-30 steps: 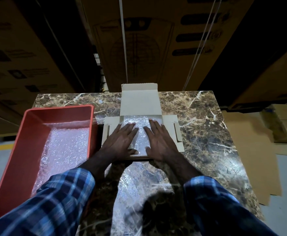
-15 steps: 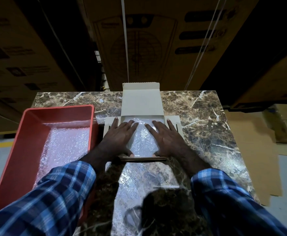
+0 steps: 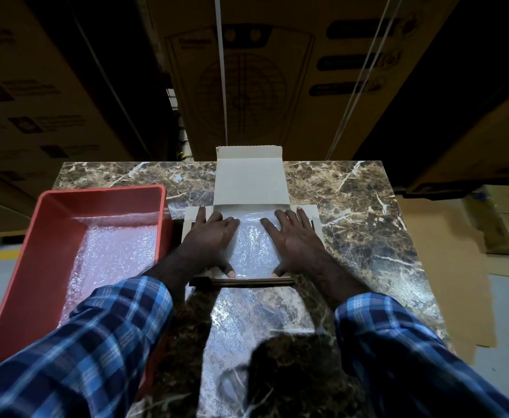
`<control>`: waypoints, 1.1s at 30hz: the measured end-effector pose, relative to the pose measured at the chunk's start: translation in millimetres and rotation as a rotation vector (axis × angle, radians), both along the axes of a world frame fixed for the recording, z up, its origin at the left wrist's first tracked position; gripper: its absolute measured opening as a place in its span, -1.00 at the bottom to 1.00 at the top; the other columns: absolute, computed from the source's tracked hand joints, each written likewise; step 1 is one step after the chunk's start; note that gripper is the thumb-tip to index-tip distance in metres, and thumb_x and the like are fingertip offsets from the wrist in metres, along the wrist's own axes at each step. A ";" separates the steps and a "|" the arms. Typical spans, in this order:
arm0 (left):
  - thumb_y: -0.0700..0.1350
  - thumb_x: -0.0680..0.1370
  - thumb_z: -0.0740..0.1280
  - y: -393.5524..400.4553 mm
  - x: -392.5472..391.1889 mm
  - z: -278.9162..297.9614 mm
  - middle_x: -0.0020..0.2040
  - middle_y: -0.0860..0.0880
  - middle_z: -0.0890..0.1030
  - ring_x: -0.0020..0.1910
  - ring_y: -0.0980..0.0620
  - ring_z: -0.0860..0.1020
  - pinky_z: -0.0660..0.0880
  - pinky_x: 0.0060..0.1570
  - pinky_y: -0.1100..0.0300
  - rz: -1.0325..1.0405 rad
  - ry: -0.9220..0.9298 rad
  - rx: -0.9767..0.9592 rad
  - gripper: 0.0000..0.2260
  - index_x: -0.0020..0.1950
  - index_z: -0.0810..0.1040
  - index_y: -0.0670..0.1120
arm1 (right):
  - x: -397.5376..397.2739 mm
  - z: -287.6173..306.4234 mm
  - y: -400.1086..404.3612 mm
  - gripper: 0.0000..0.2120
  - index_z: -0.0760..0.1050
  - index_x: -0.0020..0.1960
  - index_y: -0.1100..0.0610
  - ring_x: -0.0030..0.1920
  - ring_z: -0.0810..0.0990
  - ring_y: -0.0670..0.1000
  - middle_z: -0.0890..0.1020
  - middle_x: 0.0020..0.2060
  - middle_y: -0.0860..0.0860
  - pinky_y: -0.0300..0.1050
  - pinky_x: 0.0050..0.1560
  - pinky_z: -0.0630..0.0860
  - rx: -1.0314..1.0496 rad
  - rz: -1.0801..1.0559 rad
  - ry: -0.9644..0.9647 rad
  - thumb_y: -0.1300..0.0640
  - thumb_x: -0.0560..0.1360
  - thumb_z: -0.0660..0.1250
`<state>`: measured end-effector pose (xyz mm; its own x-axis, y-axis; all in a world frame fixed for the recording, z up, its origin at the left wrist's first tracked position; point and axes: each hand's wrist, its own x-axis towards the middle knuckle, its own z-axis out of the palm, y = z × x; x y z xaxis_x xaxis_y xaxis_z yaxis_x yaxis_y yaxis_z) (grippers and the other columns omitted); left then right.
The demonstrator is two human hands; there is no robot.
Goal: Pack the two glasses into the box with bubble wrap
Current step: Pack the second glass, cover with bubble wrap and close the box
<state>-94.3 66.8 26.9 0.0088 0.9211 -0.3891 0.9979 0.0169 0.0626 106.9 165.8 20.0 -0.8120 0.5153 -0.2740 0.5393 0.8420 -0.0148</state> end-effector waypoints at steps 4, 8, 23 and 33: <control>0.44 0.20 0.46 4.0 -1.1 -1.0 0.44 -0.05 0.45 0.43 -0.09 0.23 -0.01 0.44 -0.21 -0.011 0.044 0.006 0.12 0.55 0.16 -0.12 | 0.7 2.2 -1.7 0.24 -0.08 0.61 0.15 0.54 0.16 0.15 0.19 0.54 0.20 0.17 0.55 -0.19 -0.004 0.019 0.015 -0.26 0.24 0.58; 0.41 0.19 0.50 3.4 -1.0 -4.5 0.46 -0.06 0.40 0.40 -0.08 0.23 0.08 0.34 -0.16 0.021 -0.001 0.012 0.09 0.54 0.19 -0.09 | -0.5 2.7 -1.6 0.24 -0.07 0.61 0.18 0.53 0.20 0.13 0.23 0.53 0.19 0.16 0.54 -0.21 -0.001 0.032 0.017 -0.26 0.23 0.59; 0.42 0.24 0.47 2.4 -6.3 -1.8 0.60 -0.09 0.13 0.54 -0.10 0.10 0.02 0.42 -0.24 0.010 0.048 -0.030 0.14 0.60 0.08 -0.13 | 6.5 14.6 5.7 0.02 -0.06 0.61 0.23 0.59 0.02 0.11 0.14 0.58 0.14 0.18 0.55 -0.25 -0.087 -0.005 0.021 -0.25 0.46 0.42; 0.15 0.44 0.49 -8.0 -8.0 26.7 0.57 -0.05 0.28 0.54 -0.09 0.17 -0.02 0.45 -0.21 0.093 -0.007 0.201 -0.25 0.55 0.29 -0.02 | 11.1 25.3 -5.6 -0.37 0.31 0.51 0.16 0.46 0.32 0.10 0.44 0.44 0.12 0.01 0.53 0.04 -0.083 -0.203 0.392 -0.08 0.55 0.36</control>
